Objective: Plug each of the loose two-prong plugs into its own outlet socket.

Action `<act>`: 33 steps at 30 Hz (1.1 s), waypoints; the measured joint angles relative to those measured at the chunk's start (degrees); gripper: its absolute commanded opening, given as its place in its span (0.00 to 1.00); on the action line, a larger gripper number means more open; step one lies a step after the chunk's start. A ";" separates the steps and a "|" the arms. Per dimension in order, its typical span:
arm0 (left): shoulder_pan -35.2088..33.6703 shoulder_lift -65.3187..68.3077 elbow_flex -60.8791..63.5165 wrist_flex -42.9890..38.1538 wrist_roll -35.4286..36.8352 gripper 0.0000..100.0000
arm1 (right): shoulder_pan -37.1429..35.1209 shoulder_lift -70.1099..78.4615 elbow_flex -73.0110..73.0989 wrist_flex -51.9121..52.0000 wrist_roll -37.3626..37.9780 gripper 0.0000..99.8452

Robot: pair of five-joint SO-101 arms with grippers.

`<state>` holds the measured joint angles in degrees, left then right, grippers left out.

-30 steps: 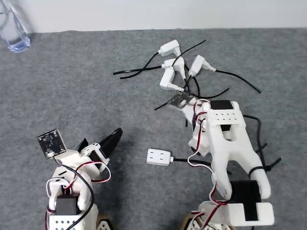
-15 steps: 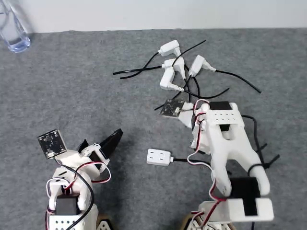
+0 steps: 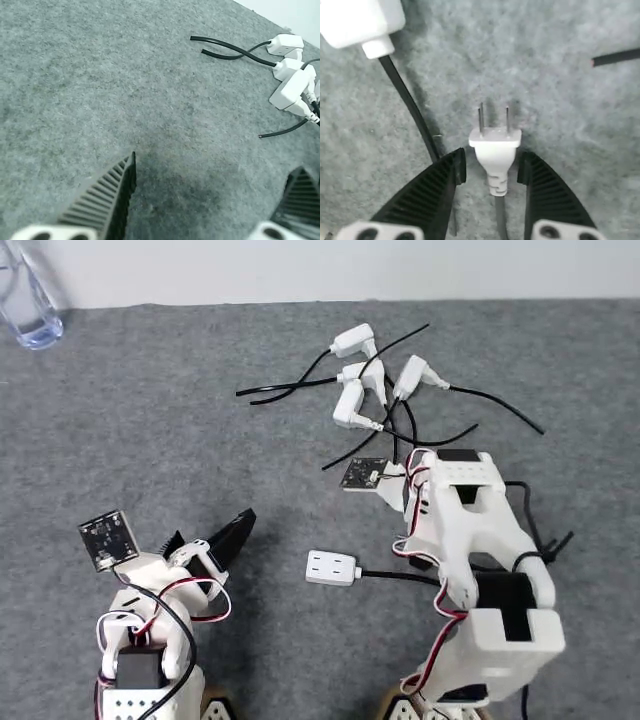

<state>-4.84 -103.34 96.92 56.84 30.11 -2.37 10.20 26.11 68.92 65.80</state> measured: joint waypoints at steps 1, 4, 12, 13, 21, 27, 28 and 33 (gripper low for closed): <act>0.00 0.00 0.00 0.00 0.00 0.43 | 0.00 0.26 0.00 -0.44 0.00 0.19; 0.00 0.00 0.00 0.00 0.00 0.43 | 0.00 0.53 -0.09 -0.53 0.00 0.19; 0.00 0.00 0.00 0.00 -0.09 0.43 | -0.18 0.79 -0.26 -0.53 0.00 0.19; 0.00 0.00 0.00 0.00 -0.09 0.43 | -0.26 0.88 -0.53 -0.53 0.00 0.19; 0.00 0.00 0.00 0.00 -0.09 0.43 | -1.85 0.88 -0.53 -0.79 -1.85 0.19; 0.00 0.00 0.00 0.00 -0.09 0.43 | -1.85 0.97 -0.62 -1.41 -1.85 0.03; 0.00 0.00 0.00 0.00 -0.09 0.43 | -1.76 0.97 -0.88 -1.85 -1.85 0.01; 0.00 0.00 0.00 0.00 -0.09 0.43 | -1.76 3.08 -2.90 -2.73 -1.85 0.01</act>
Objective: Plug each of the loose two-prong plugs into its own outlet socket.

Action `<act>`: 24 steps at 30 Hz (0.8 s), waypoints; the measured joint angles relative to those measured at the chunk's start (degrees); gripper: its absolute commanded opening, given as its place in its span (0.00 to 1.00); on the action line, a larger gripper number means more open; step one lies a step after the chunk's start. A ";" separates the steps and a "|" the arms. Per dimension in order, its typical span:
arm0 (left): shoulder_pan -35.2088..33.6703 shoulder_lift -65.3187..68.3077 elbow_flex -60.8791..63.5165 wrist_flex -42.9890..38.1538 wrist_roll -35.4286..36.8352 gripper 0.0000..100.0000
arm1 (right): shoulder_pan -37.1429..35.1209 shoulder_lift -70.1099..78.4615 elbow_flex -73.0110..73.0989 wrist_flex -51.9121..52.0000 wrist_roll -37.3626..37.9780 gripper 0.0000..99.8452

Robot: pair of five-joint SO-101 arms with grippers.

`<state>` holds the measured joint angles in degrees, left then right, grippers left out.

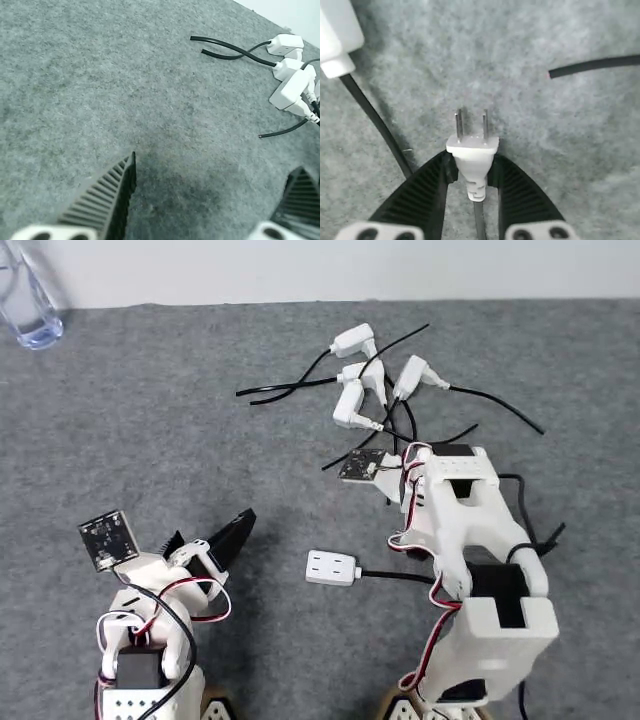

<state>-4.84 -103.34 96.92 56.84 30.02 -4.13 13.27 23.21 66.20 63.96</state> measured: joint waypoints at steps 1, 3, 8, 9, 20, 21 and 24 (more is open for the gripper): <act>0.00 0.00 0.00 0.00 0.00 0.43 | 0.00 0.00 0.00 -0.09 0.00 0.01; 0.00 0.00 0.00 0.00 0.00 0.43 | 0.00 0.00 0.00 -0.09 0.00 0.01; 0.00 0.00 0.00 0.00 0.00 0.43 | -0.26 -1.14 0.00 1.76 0.00 0.01; 0.35 0.00 0.00 0.00 0.00 0.43 | -0.88 -2.29 1.05 2.90 -0.26 0.01; 11.16 0.00 0.00 -2.11 0.09 0.43 | -11.69 -23.74 1.23 17.93 -12.22 0.01; 12.22 0.00 0.00 -2.11 0.09 0.43 | -13.10 -25.41 1.23 18.99 -13.27 0.01; 14.24 0.00 0.00 -2.29 0.09 0.43 | -17.23 -29.63 1.23 21.19 -16.62 0.01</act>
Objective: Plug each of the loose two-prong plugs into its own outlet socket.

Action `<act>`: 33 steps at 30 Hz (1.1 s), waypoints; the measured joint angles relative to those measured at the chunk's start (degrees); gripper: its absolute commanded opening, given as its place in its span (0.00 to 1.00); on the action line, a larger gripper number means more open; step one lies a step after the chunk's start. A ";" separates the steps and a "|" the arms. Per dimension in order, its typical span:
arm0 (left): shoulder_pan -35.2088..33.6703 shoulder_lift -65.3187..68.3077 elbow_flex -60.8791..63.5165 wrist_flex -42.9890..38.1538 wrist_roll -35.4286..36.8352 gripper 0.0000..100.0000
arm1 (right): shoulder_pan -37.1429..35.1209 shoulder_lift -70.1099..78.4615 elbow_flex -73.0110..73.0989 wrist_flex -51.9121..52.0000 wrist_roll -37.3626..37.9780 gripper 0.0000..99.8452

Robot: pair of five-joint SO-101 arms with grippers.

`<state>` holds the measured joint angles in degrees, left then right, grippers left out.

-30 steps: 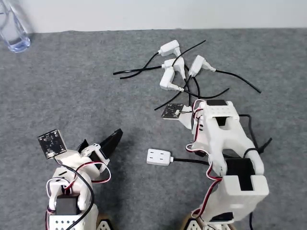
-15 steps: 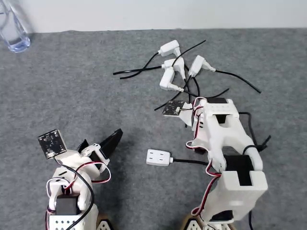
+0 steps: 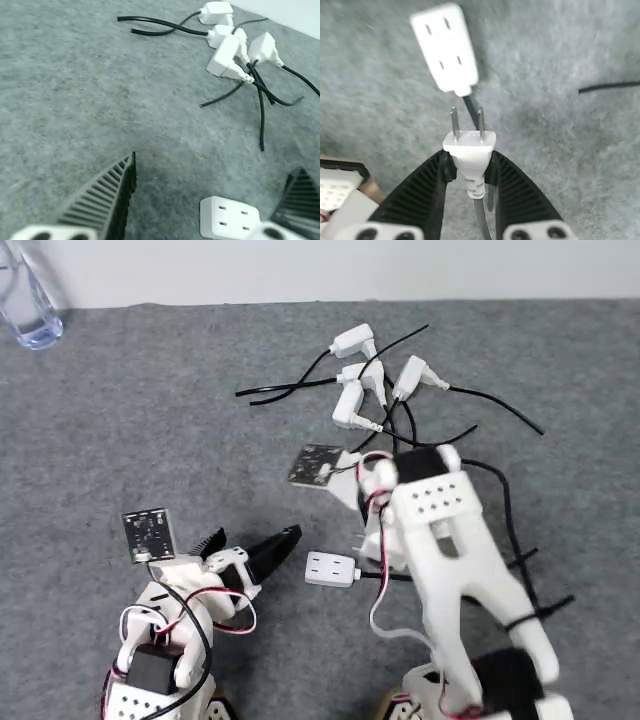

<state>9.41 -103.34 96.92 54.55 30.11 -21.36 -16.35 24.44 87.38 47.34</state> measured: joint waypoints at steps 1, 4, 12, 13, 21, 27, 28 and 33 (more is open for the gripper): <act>0.09 0.00 0.00 0.00 0.00 0.43 | -1.41 -1.05 0.00 0.35 -1.05 0.01; 0.44 0.00 0.00 -0.18 0.00 0.43 | -5.36 -3.25 0.00 0.97 -3.60 0.01; 0.53 0.00 0.00 0.09 0.00 0.43 | -12.13 -1.85 -5.10 3.43 -7.47 0.01; 0.53 0.00 0.00 0.35 0.00 0.43 | -12.22 -1.14 -6.07 3.60 -7.65 0.01; 0.44 0.00 0.00 0.70 0.00 0.43 | -12.22 4.13 -11.60 3.69 -8.62 0.01; 0.44 0.00 0.00 0.70 0.00 0.43 | -12.40 6.95 -13.80 3.69 -8.62 0.01; 0.44 0.00 0.00 0.70 0.00 0.43 | -12.66 7.12 -13.80 3.69 -8.62 0.01; 0.44 0.00 0.00 0.70 0.00 0.43 | -12.66 7.21 -13.80 3.78 -8.62 0.01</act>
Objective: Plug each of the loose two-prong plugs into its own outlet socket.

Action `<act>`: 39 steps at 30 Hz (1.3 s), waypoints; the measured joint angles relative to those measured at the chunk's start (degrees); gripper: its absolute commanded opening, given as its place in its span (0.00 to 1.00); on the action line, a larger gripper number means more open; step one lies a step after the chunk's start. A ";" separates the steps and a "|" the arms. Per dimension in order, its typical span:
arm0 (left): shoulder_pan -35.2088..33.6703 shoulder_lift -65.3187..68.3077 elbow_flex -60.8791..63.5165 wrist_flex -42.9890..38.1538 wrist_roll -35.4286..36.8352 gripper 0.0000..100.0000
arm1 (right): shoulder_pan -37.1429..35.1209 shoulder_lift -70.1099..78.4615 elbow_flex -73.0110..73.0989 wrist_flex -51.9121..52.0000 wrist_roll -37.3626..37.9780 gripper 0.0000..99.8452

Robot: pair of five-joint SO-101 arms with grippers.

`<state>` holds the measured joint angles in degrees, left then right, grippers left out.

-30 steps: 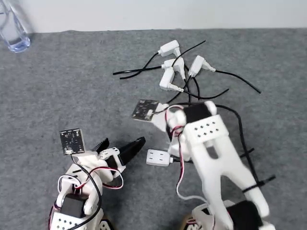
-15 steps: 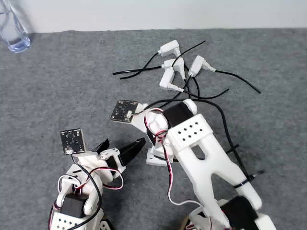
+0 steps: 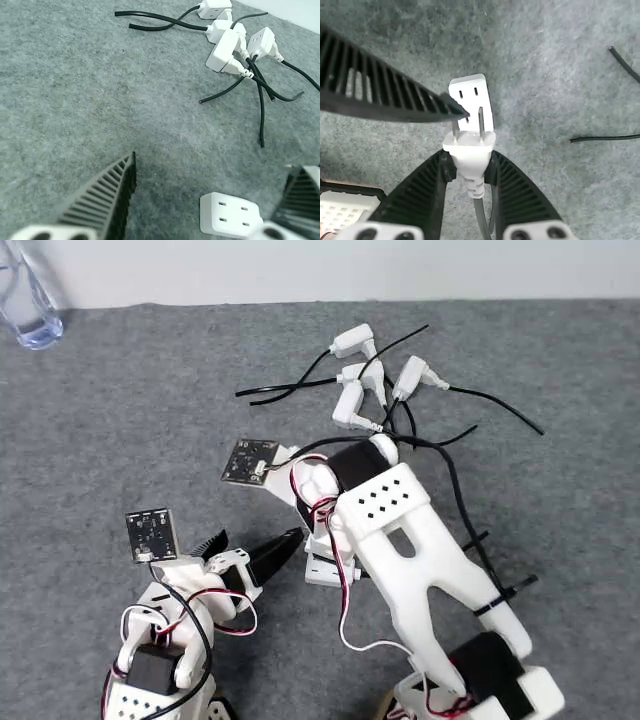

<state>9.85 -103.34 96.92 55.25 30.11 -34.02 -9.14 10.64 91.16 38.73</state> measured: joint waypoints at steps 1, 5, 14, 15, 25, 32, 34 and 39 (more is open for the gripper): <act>0.00 0.00 0.00 0.00 0.00 0.43 | 0.00 0.00 0.00 0.00 0.00 0.01; 0.00 0.00 0.00 0.00 0.00 0.43 | 0.00 0.00 -0.97 0.79 -0.44 0.01; 0.00 0.00 0.00 0.00 0.26 0.43 | -2.73 0.00 -9.14 6.42 -0.53 0.01; 0.00 0.00 0.00 0.00 0.26 0.43 | -3.16 0.00 -9.41 6.59 -0.53 0.01; 0.00 0.00 0.00 1.76 0.18 0.43 | -4.04 0.00 -9.49 6.59 -0.53 0.01; 0.00 0.00 0.00 1.76 0.26 0.43 | -4.04 0.00 -9.49 6.59 -0.53 0.01; 0.00 0.00 0.00 1.76 0.26 0.43 | -4.04 0.00 -9.49 6.59 -0.53 0.01; 0.00 0.00 0.00 1.76 0.26 0.43 | -4.04 0.35 -9.49 6.59 -0.53 0.01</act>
<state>9.85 -103.34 96.92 57.01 30.37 -38.07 -8.79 1.14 97.76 38.20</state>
